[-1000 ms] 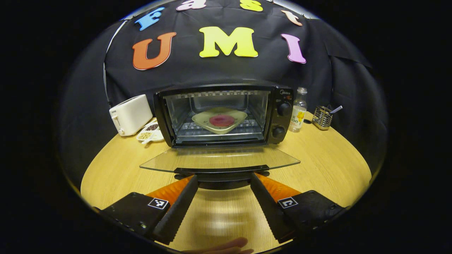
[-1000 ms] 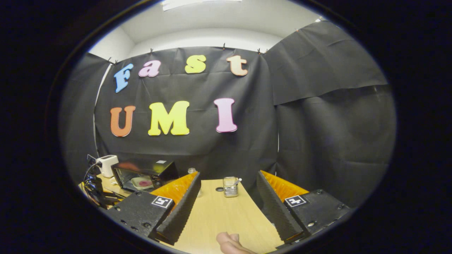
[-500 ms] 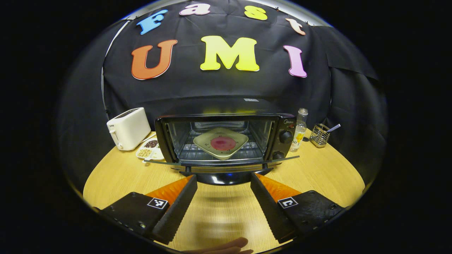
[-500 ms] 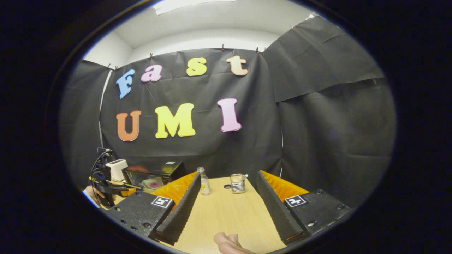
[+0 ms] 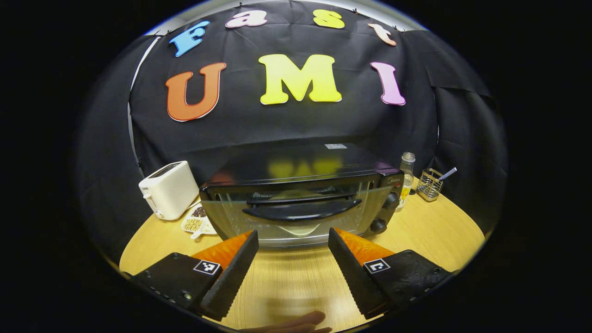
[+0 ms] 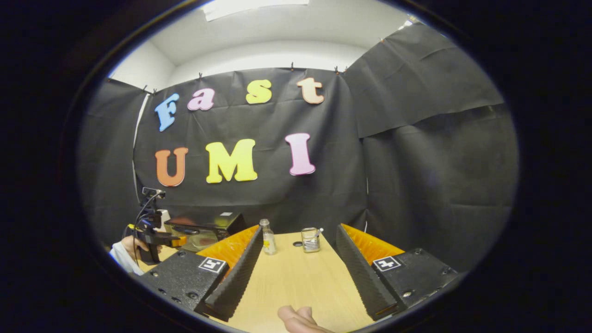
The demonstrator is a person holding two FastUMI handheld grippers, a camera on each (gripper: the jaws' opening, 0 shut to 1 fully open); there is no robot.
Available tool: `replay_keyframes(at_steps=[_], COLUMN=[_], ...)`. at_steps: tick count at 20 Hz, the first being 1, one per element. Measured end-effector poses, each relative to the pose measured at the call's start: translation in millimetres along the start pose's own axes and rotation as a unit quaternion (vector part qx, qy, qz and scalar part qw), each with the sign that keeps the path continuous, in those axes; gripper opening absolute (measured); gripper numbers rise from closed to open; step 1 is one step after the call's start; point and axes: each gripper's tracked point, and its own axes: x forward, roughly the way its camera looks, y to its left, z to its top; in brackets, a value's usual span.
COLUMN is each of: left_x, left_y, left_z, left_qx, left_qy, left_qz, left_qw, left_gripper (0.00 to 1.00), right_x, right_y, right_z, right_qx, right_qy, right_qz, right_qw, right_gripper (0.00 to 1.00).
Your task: Open the electric oven with the left hand, put the food in, and close the electric oven.
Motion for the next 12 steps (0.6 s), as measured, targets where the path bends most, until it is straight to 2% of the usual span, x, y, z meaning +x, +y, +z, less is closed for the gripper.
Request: replay_keyframes(at_steps=[6,9,12], left_x=[-10.4,-40.5,-87.2], left_y=[4.7,3.7,9.1], left_z=[-3.1,4.8,21.8], left_qx=[-0.028,-0.031,-0.021], left_qy=[0.004,-0.013,-0.046], left_qz=[0.003,0.0,0.015], left_qw=[1.0,0.999,0.999], left_gripper=[0.97,0.96,0.96], right_x=[-16.6,-27.2,-33.2], right_y=[5.7,8.0,15.0], right_z=[-4.4,-3.6,-0.6], right_qx=[-0.003,0.001,0.011], right_qy=[0.004,0.001,-0.009], right_qz=[0.003,0.005,0.011], right_qw=[1.0,1.0,1.0], right_gripper=[0.96,0.96,0.96])
